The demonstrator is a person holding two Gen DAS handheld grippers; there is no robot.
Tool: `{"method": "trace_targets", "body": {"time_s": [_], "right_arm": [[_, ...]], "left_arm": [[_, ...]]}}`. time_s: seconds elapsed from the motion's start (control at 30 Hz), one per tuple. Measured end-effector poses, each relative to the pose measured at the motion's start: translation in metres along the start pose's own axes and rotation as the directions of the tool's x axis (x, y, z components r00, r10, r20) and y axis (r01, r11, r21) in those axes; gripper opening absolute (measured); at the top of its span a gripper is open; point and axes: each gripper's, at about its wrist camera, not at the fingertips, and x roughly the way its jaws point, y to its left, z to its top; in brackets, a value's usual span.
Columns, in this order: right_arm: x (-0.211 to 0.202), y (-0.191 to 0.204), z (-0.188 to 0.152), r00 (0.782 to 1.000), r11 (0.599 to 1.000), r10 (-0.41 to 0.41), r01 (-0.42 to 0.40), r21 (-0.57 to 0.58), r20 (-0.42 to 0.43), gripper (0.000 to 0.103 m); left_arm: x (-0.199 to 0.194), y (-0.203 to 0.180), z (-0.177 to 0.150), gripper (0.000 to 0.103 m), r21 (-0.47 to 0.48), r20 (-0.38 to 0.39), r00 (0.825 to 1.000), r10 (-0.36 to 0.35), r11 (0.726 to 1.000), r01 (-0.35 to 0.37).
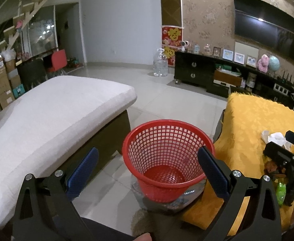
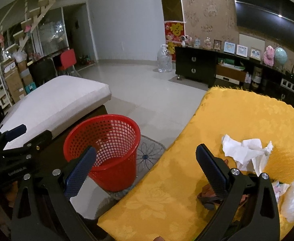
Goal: Collect trash
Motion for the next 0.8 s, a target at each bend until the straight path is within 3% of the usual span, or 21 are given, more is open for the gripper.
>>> {"method": "trace_targets", "body": {"time_s": [0.8], "right_arm": [[0.008, 0.005, -0.016, 0.999, 1.000, 0.023, -0.023, -0.002, -0.036, 0.097]], "left_arm": [[0.009, 0.010, -0.007, 0.095, -0.029, -0.012, 1.000, 0.016, 0.999, -0.017]]}}
